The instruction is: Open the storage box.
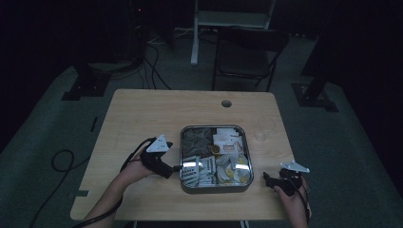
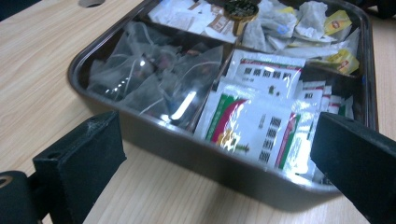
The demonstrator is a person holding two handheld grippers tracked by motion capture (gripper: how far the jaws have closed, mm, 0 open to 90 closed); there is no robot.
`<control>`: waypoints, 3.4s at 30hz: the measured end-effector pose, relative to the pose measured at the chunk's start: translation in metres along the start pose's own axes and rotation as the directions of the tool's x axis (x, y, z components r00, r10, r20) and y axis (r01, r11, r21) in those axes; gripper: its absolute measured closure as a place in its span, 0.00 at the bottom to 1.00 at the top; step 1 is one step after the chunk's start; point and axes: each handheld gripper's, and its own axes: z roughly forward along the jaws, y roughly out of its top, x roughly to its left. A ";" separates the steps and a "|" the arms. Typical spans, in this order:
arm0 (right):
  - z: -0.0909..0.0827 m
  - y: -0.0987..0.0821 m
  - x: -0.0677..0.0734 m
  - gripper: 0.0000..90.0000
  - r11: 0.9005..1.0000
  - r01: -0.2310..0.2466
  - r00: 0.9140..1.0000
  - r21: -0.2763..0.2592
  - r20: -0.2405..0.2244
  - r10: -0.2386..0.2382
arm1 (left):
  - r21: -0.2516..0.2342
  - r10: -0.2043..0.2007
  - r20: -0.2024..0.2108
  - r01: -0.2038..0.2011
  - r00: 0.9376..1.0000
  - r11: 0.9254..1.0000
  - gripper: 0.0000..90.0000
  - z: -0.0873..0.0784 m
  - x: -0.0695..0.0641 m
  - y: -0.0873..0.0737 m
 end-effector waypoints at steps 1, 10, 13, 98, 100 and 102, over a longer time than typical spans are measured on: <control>0.000 0.000 0.000 0.12 1.000 0.000 1.000 0.000 0.000 0.000 | 0.002 0.002 0.003 -0.002 1.000 1.000 0.04 0.002 0.000 0.002; 0.000 0.000 0.000 0.12 1.000 0.000 1.000 0.000 0.000 0.000 | 0.021 0.021 0.037 -0.022 0.999 1.000 0.04 0.028 0.000 0.014; 0.000 0.000 0.000 0.12 1.000 0.000 1.000 0.000 0.000 0.000 | 0.018 0.030 0.049 -0.031 0.998 0.999 0.04 0.034 -0.001 0.020; 0.000 0.000 0.000 0.12 1.000 0.000 1.000 0.000 0.000 0.000 | 0.050 0.083 0.032 -0.085 0.996 0.995 0.66 0.055 0.000 0.093; 0.000 0.000 0.000 0.12 1.000 0.000 1.000 0.000 0.000 0.000 | 0.050 0.075 0.019 -0.076 0.997 0.996 0.66 0.050 0.003 0.090; 0.000 0.000 0.000 0.12 1.000 0.000 1.000 0.000 0.000 0.000 | 0.053 0.070 0.005 -0.071 0.998 0.996 0.66 0.045 0.007 0.087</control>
